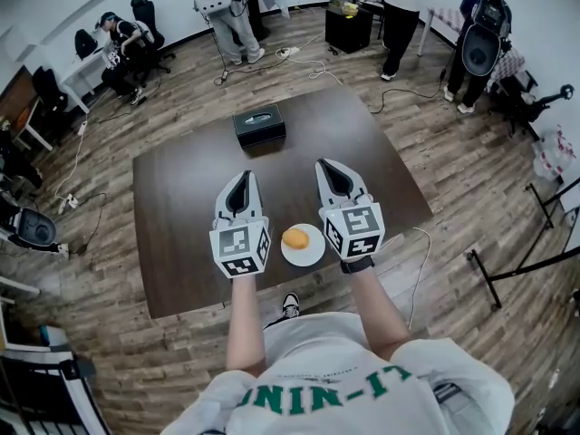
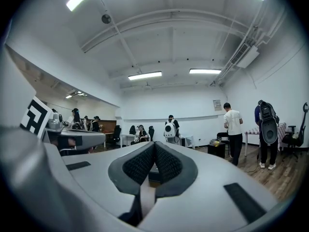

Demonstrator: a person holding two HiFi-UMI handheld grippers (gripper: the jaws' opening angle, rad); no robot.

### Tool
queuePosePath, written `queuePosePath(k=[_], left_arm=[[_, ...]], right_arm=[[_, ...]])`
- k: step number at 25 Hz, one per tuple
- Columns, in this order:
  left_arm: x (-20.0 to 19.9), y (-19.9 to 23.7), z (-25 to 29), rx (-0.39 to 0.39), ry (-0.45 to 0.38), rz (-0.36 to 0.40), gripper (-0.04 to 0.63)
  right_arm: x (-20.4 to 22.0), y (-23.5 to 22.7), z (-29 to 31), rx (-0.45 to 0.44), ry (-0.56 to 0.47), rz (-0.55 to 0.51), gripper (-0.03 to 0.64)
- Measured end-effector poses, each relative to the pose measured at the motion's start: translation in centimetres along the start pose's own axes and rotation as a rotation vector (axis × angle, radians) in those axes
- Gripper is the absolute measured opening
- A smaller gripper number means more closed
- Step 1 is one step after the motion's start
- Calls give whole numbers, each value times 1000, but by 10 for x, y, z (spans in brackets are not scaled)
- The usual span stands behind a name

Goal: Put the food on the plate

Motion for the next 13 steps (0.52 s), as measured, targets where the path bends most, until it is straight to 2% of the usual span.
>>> queuePosePath(k=[13], left_arm=[[9,-2,15,9,27,-4,8]], right_arm=[[8,-11,5,-3,6,19,17]])
Point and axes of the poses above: the fingertips, and each gripper's own axes: z forward along the fingers, y to its left, x out of its underside, the point moved 10 cm from there along -z, backward along the fingers, and after that the axes turned 13 degrees about -z, right-handed, at the moved point
